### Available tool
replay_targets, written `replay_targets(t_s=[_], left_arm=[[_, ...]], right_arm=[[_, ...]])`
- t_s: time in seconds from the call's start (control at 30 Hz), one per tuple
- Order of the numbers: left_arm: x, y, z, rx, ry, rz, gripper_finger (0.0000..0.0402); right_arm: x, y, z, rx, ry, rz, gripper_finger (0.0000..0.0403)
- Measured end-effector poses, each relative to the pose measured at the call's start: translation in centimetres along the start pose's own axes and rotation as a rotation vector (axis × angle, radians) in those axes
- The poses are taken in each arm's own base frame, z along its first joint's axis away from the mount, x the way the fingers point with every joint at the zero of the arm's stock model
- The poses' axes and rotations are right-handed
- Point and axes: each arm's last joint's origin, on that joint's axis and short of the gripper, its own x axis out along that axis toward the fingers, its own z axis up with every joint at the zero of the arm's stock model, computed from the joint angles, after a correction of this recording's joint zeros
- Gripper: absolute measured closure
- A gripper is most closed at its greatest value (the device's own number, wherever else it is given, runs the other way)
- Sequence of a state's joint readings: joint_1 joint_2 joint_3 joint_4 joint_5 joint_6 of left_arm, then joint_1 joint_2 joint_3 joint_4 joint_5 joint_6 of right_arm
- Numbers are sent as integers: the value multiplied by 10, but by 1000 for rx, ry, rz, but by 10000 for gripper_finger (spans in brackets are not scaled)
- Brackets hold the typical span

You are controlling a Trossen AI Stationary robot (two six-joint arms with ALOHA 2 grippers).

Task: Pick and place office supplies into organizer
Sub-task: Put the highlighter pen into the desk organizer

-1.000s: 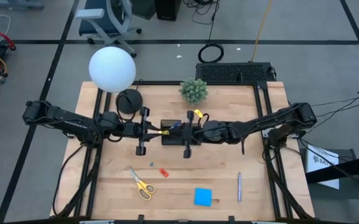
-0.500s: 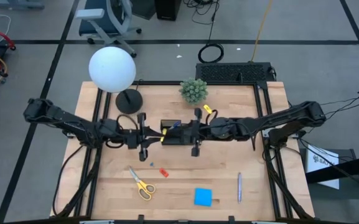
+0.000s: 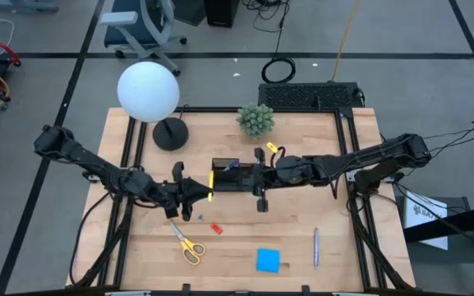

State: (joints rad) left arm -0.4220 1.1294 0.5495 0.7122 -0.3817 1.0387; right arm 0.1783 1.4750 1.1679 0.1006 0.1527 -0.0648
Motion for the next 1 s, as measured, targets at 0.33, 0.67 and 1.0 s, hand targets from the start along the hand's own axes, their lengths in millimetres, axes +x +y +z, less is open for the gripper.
replay_targets(t_s=[0.33,0.67,1.0], left_arm=[[-4,-10,3,157,74,-42,374],[9,-10,12,292,235,-117,374],[32,-18,33,500,270,-213,374]], right_arm=[[1,-8,4,194,-49,-18,318],[3,-31,13,411,-151,127,318],[13,-45,5,617,-108,215,308]])
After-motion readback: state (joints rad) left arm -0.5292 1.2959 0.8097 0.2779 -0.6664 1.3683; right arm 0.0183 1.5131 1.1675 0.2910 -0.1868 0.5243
